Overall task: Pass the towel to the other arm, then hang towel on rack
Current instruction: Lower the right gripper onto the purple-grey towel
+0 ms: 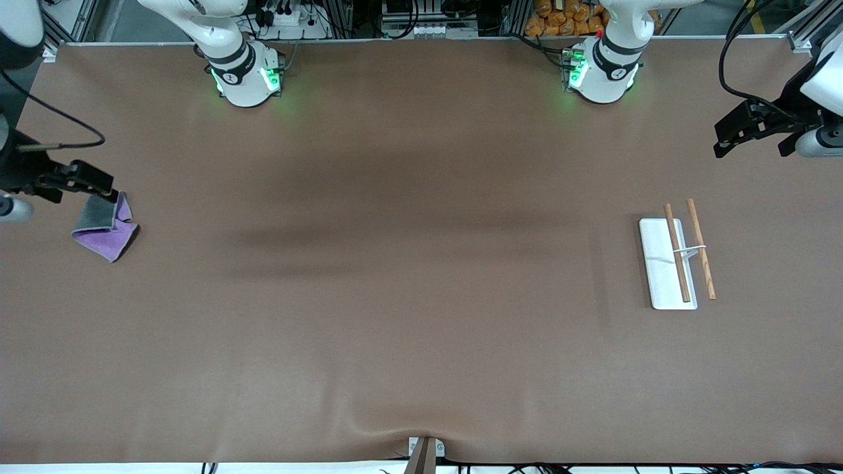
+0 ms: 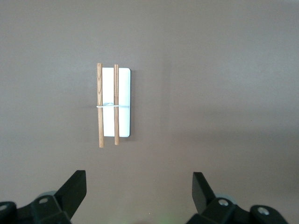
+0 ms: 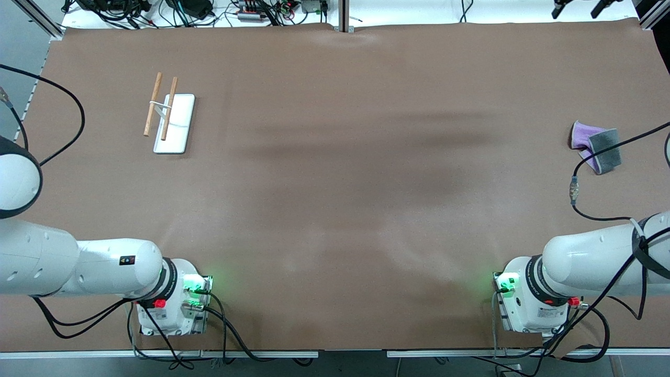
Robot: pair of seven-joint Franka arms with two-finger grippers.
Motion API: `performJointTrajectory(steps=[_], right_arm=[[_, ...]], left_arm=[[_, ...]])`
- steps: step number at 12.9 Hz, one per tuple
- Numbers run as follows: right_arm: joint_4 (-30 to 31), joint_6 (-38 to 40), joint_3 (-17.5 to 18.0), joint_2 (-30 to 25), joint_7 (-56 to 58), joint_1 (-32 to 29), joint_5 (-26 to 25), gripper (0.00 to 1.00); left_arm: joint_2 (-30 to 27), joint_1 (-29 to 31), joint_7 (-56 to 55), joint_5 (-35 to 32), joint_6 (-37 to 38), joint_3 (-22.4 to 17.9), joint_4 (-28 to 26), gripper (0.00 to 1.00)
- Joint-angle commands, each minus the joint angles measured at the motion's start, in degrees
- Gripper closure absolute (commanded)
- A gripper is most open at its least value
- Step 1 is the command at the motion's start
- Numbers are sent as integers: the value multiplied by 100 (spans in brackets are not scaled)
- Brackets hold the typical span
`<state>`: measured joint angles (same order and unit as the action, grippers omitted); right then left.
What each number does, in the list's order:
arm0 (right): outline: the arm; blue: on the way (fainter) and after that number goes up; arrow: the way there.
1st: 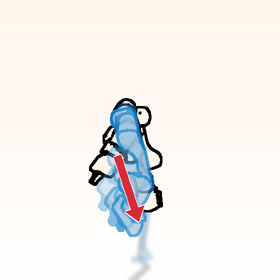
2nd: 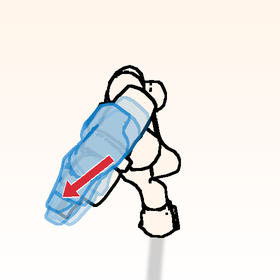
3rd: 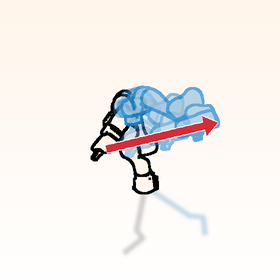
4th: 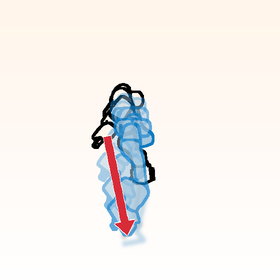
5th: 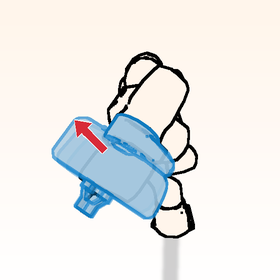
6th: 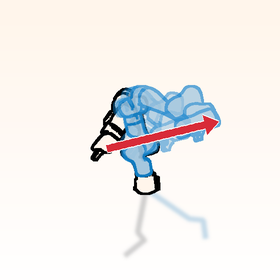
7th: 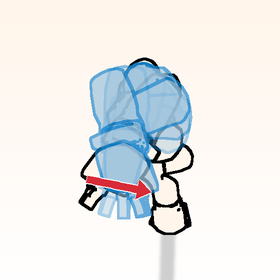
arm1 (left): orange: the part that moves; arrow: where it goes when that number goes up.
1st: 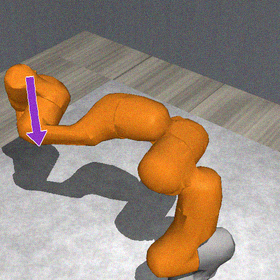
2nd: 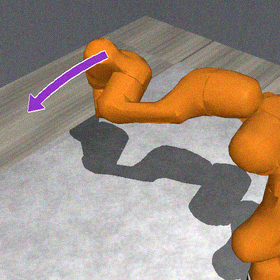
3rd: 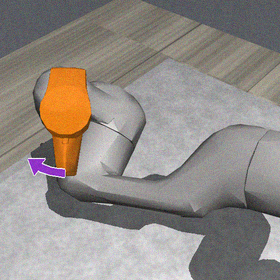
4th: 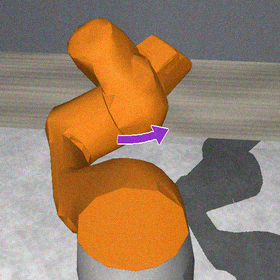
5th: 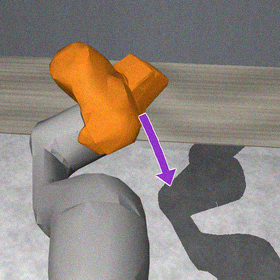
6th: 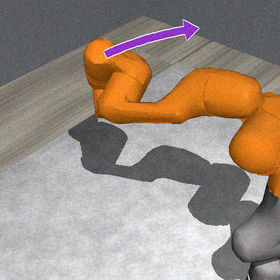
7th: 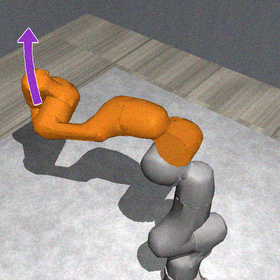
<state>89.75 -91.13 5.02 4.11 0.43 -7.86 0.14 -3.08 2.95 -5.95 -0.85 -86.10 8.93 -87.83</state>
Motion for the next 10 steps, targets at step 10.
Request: performJointTrajectory(steps=[10], right_arm=[[-54, -89, 52, 1626, -17, -1490, -268, 0]], left_arm=[[229, 22, -38, -134, 5, 39, -6, 0]])
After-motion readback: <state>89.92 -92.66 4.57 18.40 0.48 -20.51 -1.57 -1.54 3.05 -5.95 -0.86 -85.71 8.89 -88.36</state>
